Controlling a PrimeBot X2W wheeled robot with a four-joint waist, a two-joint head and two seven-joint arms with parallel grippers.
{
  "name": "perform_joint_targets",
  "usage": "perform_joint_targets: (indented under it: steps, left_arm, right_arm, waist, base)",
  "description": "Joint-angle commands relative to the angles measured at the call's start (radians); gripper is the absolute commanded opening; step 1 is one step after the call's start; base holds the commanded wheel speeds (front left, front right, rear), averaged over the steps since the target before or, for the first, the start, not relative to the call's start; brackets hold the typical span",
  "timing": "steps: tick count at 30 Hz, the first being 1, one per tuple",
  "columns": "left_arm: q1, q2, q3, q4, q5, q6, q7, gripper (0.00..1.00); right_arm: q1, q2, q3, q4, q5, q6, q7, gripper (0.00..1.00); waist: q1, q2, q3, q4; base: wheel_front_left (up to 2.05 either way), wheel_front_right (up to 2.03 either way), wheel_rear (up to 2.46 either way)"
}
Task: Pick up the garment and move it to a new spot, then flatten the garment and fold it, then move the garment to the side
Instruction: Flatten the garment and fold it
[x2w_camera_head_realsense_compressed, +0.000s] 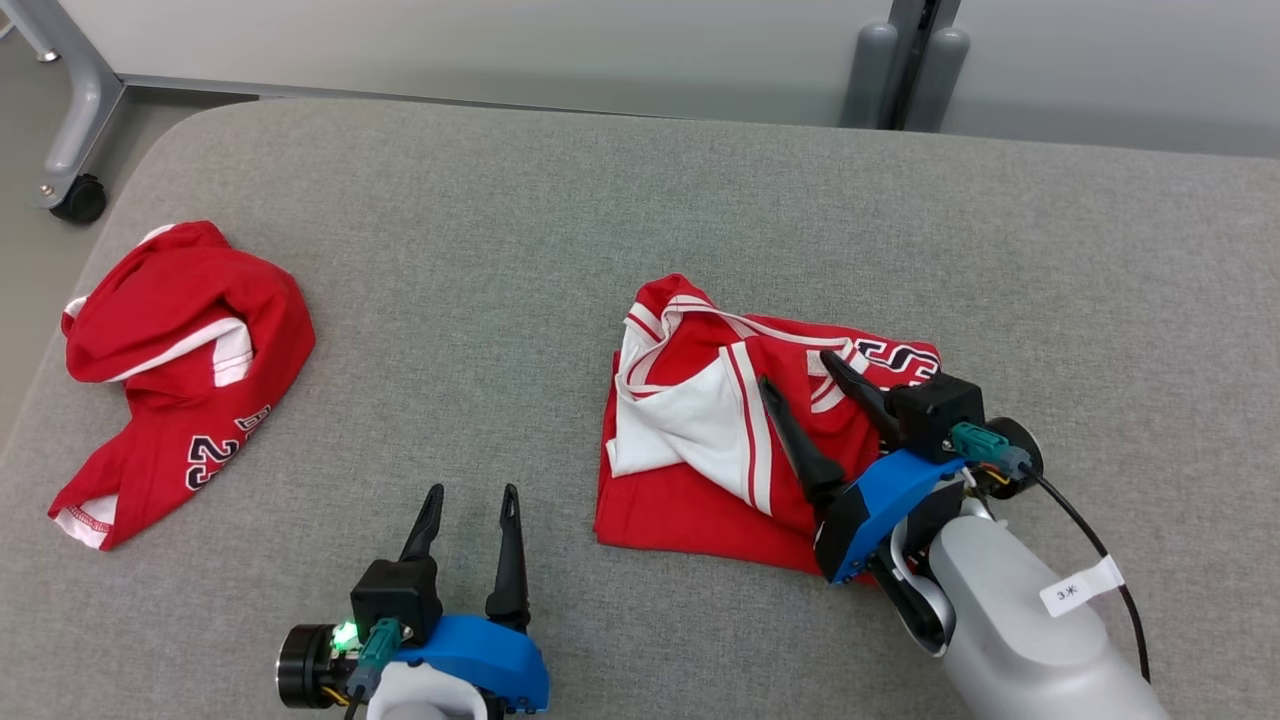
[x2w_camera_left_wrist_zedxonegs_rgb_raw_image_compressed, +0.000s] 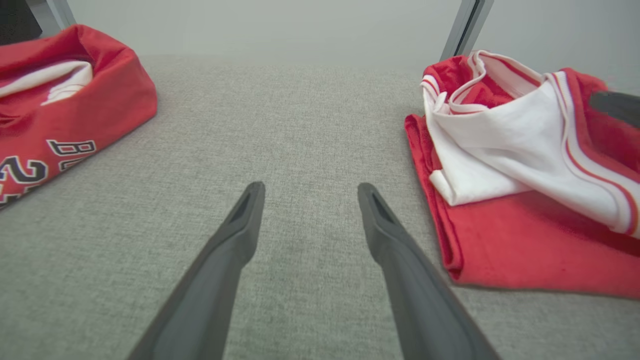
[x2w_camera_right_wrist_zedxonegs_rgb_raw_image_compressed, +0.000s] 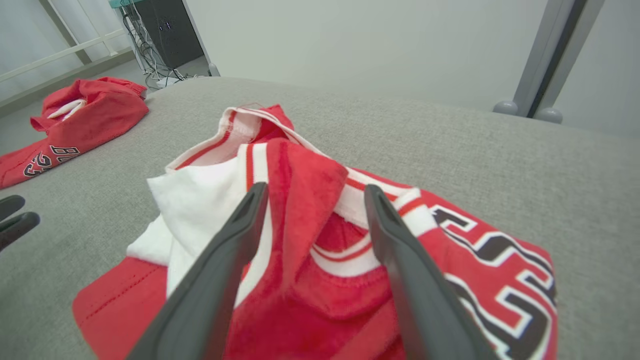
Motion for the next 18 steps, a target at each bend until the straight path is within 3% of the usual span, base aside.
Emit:
perform_joint_targets:
  steps: [1,5,6,7,8,11,18]
  left_arm:
    - [-0.017,0.0,-0.002,0.0,-0.005,0.003,-0.003,1.0]
    - [-0.016,0.0,-0.01,0.002,-0.015,0.007,-0.003,1.0]
    - [-0.016,0.0,-0.011,0.003,-0.017,0.008,-0.003,1.0]
    - [-0.015,0.0,-0.011,0.004,-0.018,0.009,-0.003,1.0]
    - [-0.013,0.0,-0.011,0.006,-0.019,0.009,-0.003,1.0]
    - [-0.01,0.0,-0.009,0.01,-0.022,0.006,-0.003,1.0]
    - [-0.007,0.0,0.0,0.011,-0.023,0.002,-0.003,1.0]
  right_arm:
    - [-0.024,0.002,-0.002,0.018,-0.008,0.0,-0.003,1.0]
    - [-0.049,0.013,0.022,0.057,-0.004,0.0,-0.003,1.0]
    - [-0.057,0.013,0.03,0.06,-0.004,0.0,-0.003,0.96]
    - [-0.063,0.015,0.038,0.064,-0.006,0.0,-0.003,0.85]
    - [-0.066,0.017,0.043,0.072,-0.004,0.0,-0.003,0.58]
    - [-0.08,0.021,0.051,0.092,-0.006,0.0,-0.003,0.0]
    - [-0.047,0.026,0.112,-0.021,0.014,0.0,-0.003,0.0]
  waist:
    - [-0.0001,0.0,0.001,0.001]
    - [-0.0001,0.0,0.007,0.006]
    - [-0.0001,0.0,0.008,0.008]
    - [-0.0001,0.0,0.009,0.009]
    - [-0.0001,0.0,0.01,0.011]
    - [-0.0001,0.0,0.01,0.017]
    - [-0.0001,0.0,-0.002,0.021]
  base:
    - [0.0,0.0,0.0]
    - [0.0,0.0,0.0]
    - [0.0,0.0,0.0]
    - [0.0,0.0,0.0]
    - [0.0,0.0,0.0]
    - [0.0,0.0,0.0]
    - [0.0,0.0,0.0]
